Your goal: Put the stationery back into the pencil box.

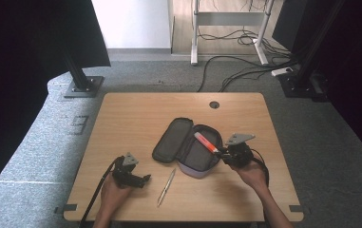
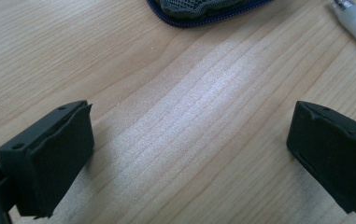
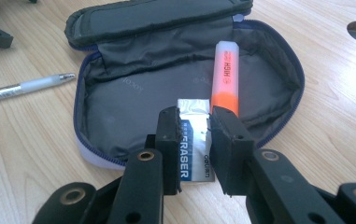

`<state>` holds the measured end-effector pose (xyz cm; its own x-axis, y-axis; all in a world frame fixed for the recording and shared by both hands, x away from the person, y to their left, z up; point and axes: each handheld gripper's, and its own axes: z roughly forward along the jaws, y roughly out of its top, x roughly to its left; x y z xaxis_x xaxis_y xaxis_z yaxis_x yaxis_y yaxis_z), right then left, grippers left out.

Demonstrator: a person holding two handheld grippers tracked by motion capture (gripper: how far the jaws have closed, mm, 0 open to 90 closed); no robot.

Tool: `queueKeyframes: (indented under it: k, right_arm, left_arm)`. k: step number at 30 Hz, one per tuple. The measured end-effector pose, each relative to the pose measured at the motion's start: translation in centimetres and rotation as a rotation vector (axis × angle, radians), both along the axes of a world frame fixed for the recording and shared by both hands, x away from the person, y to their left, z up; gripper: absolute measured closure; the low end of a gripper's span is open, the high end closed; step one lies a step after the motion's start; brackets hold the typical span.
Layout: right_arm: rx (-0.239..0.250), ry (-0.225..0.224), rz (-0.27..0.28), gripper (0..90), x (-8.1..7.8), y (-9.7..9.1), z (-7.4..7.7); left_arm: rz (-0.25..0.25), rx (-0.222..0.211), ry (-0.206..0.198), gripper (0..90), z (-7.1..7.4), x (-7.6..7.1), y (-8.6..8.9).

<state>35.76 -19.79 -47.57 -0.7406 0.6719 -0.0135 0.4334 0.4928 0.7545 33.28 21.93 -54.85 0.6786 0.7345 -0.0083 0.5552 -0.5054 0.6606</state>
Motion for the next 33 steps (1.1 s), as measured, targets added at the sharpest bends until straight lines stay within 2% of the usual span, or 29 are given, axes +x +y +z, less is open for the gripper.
queueKeyframes:
  k: [21,33]
  right_arm:
    - [-0.018,-0.002,0.034,72.2,1.9,3.4,-1.0]
    - [-0.033,0.011,0.06,72.1,2.8,5.3,-2.1]
  left_arm:
    - [-0.001,0.0,0.0,0.6,0.0,0.0,0.0]
    - [0.0,0.0,0.0,0.6,0.0,0.0,0.0]
